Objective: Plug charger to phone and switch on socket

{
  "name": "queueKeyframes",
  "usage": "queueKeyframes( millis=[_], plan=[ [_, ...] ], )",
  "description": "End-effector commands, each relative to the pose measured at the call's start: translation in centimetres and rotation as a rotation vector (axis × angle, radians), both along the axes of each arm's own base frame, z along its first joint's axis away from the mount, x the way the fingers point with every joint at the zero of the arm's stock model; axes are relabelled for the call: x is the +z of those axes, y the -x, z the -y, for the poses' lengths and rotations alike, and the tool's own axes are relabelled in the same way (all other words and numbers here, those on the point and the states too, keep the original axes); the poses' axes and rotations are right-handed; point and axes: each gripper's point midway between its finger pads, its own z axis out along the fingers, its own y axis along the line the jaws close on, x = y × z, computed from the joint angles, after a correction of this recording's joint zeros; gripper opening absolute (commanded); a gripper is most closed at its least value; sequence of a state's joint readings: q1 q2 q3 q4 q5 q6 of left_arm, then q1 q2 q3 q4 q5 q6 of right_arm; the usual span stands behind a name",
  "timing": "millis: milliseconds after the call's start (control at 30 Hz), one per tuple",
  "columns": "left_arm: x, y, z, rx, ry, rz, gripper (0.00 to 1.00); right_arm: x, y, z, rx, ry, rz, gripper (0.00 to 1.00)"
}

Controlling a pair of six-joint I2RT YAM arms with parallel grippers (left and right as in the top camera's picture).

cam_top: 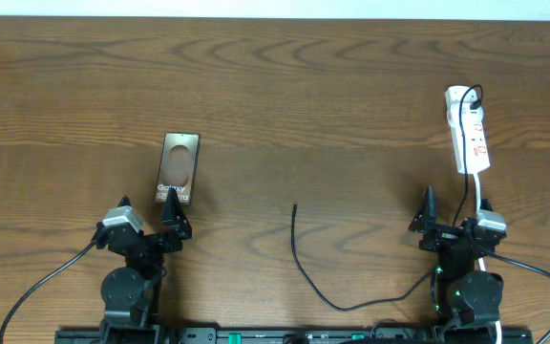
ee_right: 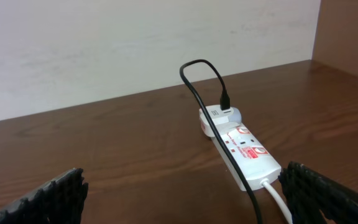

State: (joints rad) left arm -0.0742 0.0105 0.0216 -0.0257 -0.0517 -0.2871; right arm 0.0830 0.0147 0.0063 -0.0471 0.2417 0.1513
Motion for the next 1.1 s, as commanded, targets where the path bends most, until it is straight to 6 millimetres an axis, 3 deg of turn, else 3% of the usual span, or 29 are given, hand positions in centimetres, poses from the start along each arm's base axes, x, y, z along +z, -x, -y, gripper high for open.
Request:
queueKeyframes(
  millis=[0, 1067],
  plan=[
    [-1.71, 0.11, -0.27, 0.015, -0.02, -0.052, 0.92, 0.01, 0.04, -0.09, 0.002, 0.01, 0.0, 0.99],
    [-1.86, 0.09, -0.27, 0.015, -0.021, -0.059, 0.91, 0.01, 0.04, -0.09, 0.002, 0.011, 0.0, 0.99]
  ],
)
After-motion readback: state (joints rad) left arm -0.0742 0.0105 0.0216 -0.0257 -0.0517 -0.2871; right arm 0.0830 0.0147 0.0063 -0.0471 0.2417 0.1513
